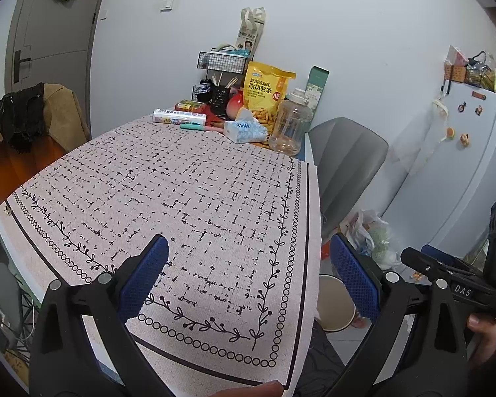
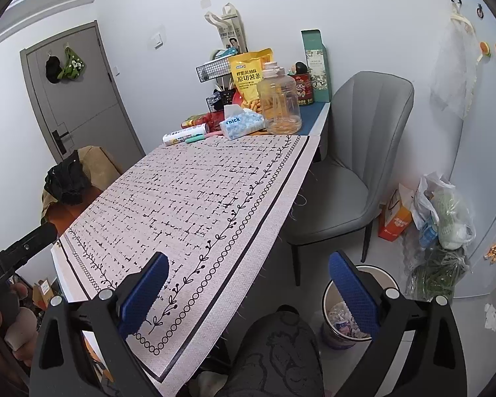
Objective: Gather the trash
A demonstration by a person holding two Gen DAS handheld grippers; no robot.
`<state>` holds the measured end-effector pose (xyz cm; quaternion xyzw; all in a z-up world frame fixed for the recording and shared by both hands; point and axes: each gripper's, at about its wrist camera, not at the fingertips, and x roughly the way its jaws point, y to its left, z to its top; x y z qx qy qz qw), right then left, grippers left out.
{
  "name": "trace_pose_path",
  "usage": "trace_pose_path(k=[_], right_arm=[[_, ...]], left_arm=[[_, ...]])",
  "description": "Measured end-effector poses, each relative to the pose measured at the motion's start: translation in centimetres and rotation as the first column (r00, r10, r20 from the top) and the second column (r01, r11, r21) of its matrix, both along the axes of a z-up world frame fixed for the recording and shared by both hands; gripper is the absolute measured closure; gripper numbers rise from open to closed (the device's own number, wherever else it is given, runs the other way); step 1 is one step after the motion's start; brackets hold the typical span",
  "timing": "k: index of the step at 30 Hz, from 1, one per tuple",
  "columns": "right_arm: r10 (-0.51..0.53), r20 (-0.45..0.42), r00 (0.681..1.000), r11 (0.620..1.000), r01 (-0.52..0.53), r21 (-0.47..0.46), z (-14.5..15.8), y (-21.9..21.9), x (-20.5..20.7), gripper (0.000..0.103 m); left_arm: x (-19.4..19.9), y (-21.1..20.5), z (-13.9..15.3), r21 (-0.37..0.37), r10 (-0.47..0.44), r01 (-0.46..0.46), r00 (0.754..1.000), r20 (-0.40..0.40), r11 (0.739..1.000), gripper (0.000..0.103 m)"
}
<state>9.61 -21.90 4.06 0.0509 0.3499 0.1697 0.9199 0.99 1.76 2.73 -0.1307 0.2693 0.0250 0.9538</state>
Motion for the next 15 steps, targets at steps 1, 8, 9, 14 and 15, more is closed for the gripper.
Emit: trace_pose_path(k=[1, 8, 9, 14, 15], right_arm=[[-0.002, 0.001, 1.0, 1.0, 0.002, -0.001, 0.0, 0.03, 0.05, 0.008], [-0.003, -0.001, 1.0, 1.0, 0.003, 0.002, -0.23, -0.07, 0.23, 0.008], [-0.005, -0.002, 1.0, 1.0, 0.005, 0.004, -0.34, -0.18, 0.34, 0.008], [-0.01, -0.008, 1.0, 1.0, 0.01, 0.005, -0.61, -0.38, 0.43, 0.008], [-0.009, -0.008, 1.0, 1.0, 0.009, 0.003, -0.68, -0.44, 0.44, 0.008]], left_arm=[[0.01, 0.0, 0.0, -0.002, 0.002, -0.002, 1.0, 0.0, 1.0, 0.006], [-0.02, -0.1, -0.15, 0.0, 0.005, -0.005, 1.0, -0.001, 1.0, 0.006], [0.02, -0.08, -0.19, 0.0, 0.003, -0.003, 1.0, -0.003, 1.0, 0.006], [0.02, -0.1, -0.19, 0.001, 0.003, -0.003, 1.0, -0.007, 1.0, 0.006], [0.02, -0.09, -0.19, -0.001, 0.006, -0.006, 1.0, -0.006, 1.0, 0.006]])
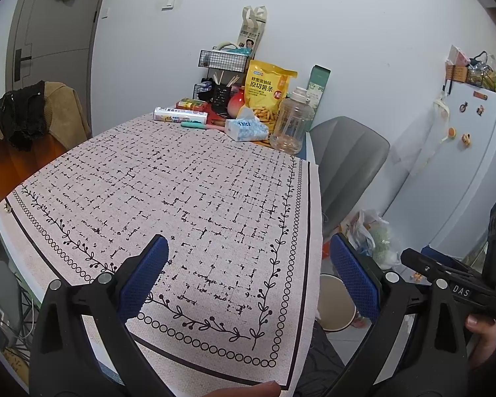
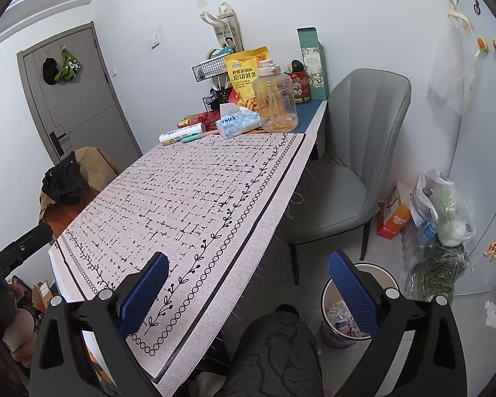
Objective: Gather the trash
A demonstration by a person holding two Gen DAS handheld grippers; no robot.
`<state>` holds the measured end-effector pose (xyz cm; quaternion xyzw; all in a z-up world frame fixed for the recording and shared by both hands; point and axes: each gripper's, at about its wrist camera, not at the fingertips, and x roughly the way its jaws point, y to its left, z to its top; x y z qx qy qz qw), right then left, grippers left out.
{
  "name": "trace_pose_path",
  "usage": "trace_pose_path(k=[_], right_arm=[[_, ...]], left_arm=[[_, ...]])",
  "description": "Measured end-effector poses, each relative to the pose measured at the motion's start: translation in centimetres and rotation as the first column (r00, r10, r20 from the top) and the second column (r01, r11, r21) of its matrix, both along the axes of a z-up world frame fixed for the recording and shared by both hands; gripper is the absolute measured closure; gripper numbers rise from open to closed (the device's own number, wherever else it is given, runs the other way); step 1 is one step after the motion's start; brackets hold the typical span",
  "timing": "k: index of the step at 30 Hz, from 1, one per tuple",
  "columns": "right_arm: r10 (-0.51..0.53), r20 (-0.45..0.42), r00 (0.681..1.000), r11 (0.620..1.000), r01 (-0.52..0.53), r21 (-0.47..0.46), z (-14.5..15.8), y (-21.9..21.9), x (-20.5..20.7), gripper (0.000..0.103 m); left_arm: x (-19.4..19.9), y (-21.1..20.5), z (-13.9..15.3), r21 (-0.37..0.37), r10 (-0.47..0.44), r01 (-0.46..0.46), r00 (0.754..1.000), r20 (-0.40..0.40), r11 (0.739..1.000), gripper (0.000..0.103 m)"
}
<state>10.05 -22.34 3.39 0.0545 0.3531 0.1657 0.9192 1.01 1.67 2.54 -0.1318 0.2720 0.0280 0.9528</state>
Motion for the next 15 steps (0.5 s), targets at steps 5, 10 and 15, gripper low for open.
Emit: trace_pose_path(k=[5, 10, 15], right_arm=[[-0.003, 0.001, 1.0, 1.0, 0.003, -0.006, -0.16, 0.11, 0.04, 0.008], [-0.005, -0.004, 1.0, 1.0, 0.005, -0.004, -0.52, 0.3, -0.01, 0.008], [-0.001, -0.006, 1.0, 1.0, 0.001, -0.005, -0.59, 0.4, 0.06, 0.008]], left_arm=[[0.35, 0.0, -0.04, 0.003, 0.003, -0.003, 1.0, -0.004, 1.0, 0.006], [0.39, 0.08, -0.19, 0.005, 0.004, -0.003, 1.0, -0.009, 1.0, 0.006], [0.4, 0.29, -0.19, 0.007, 0.012, -0.012, 1.0, -0.006, 1.0, 0.006]])
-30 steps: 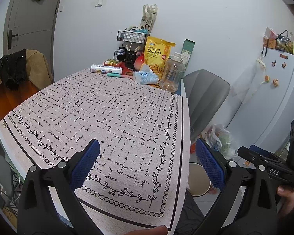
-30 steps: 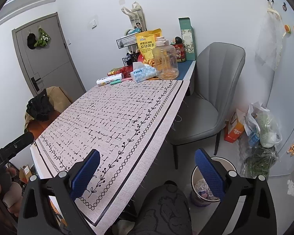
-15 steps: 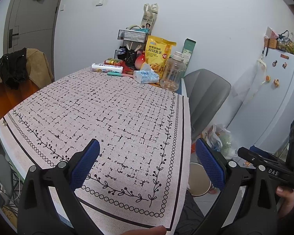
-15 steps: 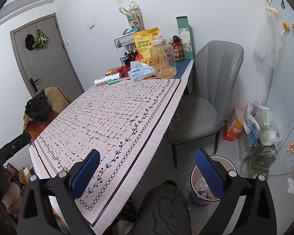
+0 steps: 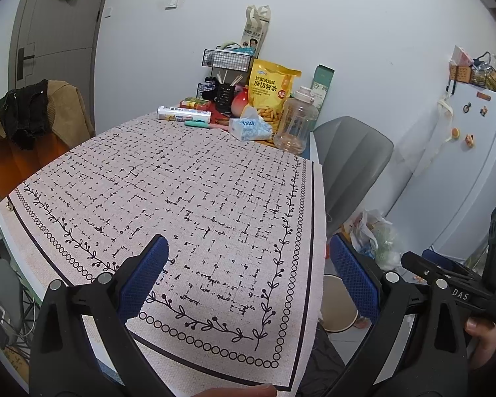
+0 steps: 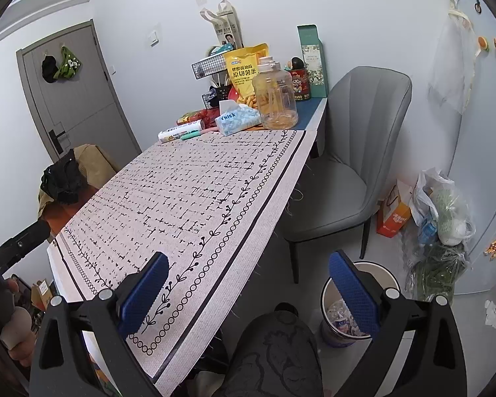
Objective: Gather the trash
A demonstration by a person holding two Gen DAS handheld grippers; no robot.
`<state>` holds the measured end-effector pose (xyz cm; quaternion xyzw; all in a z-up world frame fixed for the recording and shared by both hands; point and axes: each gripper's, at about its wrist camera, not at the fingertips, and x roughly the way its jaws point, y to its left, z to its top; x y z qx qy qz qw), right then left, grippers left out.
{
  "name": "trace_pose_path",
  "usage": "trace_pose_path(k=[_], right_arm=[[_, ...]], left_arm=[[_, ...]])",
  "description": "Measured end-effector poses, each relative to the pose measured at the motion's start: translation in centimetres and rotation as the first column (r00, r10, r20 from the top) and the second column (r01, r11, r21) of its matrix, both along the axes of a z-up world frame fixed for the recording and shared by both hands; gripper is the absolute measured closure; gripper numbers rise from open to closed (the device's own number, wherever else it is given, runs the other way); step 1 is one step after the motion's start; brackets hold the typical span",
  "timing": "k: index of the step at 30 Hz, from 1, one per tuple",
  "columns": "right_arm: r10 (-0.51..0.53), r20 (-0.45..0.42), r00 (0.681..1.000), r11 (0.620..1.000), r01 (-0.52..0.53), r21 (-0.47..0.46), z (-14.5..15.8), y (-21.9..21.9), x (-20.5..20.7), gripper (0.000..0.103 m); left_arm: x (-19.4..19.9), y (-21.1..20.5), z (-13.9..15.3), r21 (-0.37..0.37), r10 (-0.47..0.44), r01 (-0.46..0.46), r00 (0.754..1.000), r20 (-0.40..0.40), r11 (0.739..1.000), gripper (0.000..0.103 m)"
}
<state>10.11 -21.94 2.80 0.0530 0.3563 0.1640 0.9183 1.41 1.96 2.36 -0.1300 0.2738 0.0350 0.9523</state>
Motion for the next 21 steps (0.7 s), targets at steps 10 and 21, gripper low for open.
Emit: trace_pose_path(k=[10, 21], right_arm=[[-0.004, 0.004, 1.0, 1.0, 0.005, -0.006, 0.1, 0.2, 0.1, 0.008], [-0.032, -0.029, 0.999, 0.999, 0.031, -0.024, -0.8, -0.2, 1.1, 0.008]], left_arm=[[0.5, -0.7, -0.5, 0.012, -0.018, 0.018, 1.0, -0.009, 1.0, 0.006], [2.2, -0.5, -2.2, -0.023, -0.033, 0.032, 0.998, -0.045, 0.999, 0.006]])
